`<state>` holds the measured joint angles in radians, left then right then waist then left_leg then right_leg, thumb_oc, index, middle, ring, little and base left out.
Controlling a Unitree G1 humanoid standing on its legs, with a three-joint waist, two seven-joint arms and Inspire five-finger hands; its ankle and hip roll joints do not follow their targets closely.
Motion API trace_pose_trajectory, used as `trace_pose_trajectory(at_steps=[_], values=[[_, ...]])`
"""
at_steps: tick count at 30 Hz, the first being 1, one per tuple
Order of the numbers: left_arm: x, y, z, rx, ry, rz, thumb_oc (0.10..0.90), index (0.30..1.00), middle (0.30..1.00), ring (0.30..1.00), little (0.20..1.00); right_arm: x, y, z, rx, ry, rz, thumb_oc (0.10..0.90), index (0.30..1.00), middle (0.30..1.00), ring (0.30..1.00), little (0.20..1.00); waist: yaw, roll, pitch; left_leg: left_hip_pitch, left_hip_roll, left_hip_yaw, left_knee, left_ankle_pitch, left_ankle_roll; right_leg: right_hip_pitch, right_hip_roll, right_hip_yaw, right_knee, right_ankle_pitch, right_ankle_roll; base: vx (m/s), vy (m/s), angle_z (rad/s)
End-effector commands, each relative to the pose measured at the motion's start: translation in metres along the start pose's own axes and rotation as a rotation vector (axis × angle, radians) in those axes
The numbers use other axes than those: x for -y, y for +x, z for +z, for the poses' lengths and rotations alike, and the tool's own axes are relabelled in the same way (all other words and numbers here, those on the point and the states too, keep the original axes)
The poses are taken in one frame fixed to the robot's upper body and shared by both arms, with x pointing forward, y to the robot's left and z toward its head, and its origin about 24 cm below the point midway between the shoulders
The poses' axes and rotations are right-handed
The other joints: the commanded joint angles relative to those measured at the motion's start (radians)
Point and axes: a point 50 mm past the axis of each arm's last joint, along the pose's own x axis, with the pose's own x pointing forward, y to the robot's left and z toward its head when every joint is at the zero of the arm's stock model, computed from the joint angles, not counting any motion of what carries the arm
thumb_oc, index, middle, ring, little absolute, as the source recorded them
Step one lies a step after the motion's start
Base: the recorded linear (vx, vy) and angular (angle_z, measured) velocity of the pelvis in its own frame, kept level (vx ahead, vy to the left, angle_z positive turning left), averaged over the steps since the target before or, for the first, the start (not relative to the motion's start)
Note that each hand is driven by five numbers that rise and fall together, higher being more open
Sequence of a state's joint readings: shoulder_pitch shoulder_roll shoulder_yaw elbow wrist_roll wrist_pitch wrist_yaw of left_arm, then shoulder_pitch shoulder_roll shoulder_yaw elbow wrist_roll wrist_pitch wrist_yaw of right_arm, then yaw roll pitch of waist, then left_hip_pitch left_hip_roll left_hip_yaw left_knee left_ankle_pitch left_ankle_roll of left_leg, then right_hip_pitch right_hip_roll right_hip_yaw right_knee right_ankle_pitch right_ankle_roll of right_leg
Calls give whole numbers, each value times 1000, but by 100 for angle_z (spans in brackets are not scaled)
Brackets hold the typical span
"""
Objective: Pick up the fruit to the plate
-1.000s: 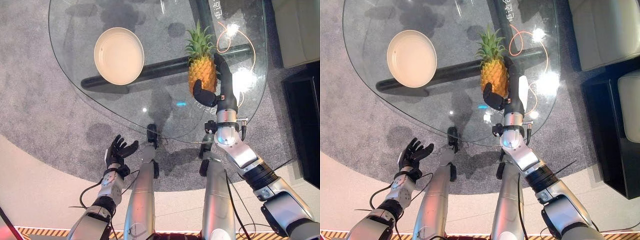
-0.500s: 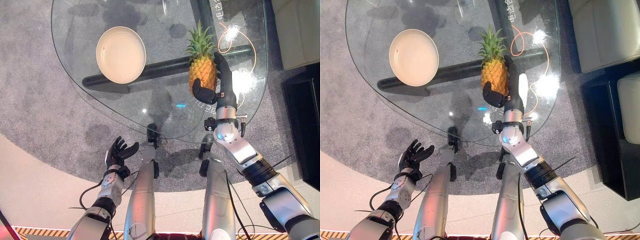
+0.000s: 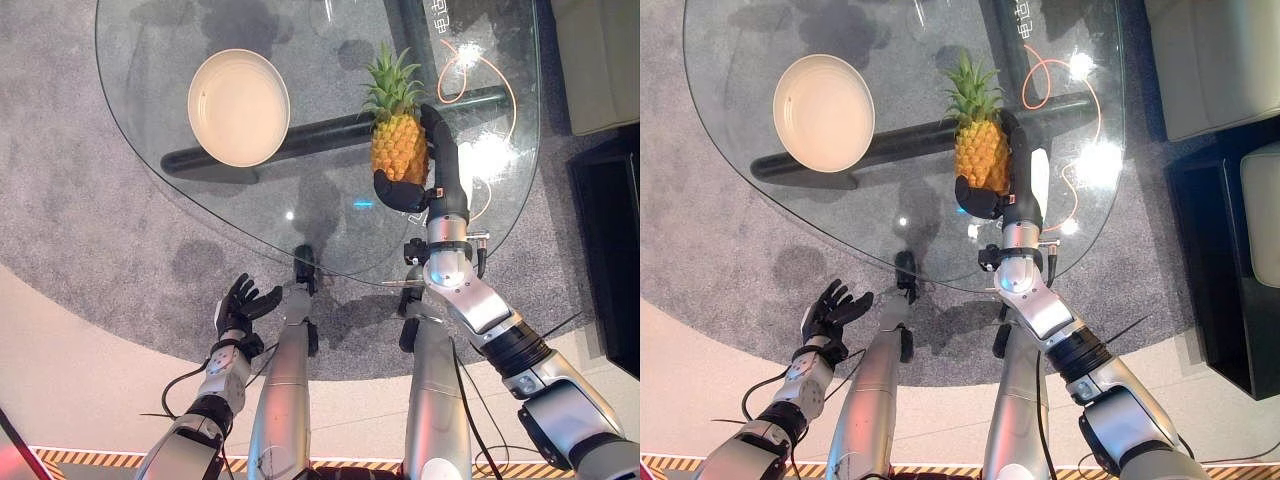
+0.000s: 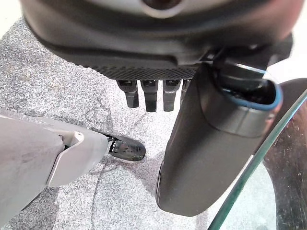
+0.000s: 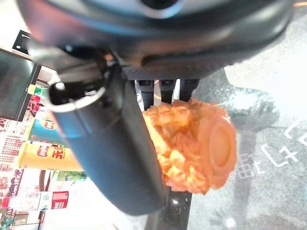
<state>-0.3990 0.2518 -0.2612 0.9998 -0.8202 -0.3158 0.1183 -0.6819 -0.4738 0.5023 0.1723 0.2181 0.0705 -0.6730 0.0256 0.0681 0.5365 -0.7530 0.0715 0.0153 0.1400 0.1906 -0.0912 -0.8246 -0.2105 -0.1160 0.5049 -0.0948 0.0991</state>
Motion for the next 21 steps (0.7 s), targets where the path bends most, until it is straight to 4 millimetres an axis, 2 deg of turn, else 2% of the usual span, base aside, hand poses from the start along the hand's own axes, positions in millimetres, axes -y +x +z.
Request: trace_pose_trajectory(at_steps=[1, 6, 13, 21], values=[[-22, -7, -9, -8, 31, 65, 800, 900, 900, 900, 900, 0, -7, 48, 256, 117, -15, 800, 900, 900, 900, 900, 1, 5, -16, -9, -62, 46, 102, -112, 38, 19, 56, -55, -146, 101, -9, 0, 0, 0], [-22, -6, -8, -8, 31, 66, 800, 900, 900, 900, 900, 0, -8, 43, 225, 111, -13, 800, 900, 900, 900, 900, -2, 2, -16, -7, -61, 48, 103, -113, 38, 22, 55, -57, -147, 100, -9, 0, 0, 0], [-24, -6, -7, -8, 36, 63, 800, 900, 900, 900, 900, -1, -7, 18, 87, 69, -19, 800, 900, 900, 900, 900, 0, 0, -16, -7, -60, 47, 98, -109, 38, 23, 57, -60, -152, 103, -8, 0, 0, 0], [-25, -7, -8, -9, 40, 62, 800, 900, 900, 900, 900, 0, -5, 5, 12, 42, -73, 800, 900, 900, 900, 900, 5, 3, -16, -10, -61, 45, 97, -107, 39, 21, 55, -62, -152, 104, -11, 0, 0, 0]])
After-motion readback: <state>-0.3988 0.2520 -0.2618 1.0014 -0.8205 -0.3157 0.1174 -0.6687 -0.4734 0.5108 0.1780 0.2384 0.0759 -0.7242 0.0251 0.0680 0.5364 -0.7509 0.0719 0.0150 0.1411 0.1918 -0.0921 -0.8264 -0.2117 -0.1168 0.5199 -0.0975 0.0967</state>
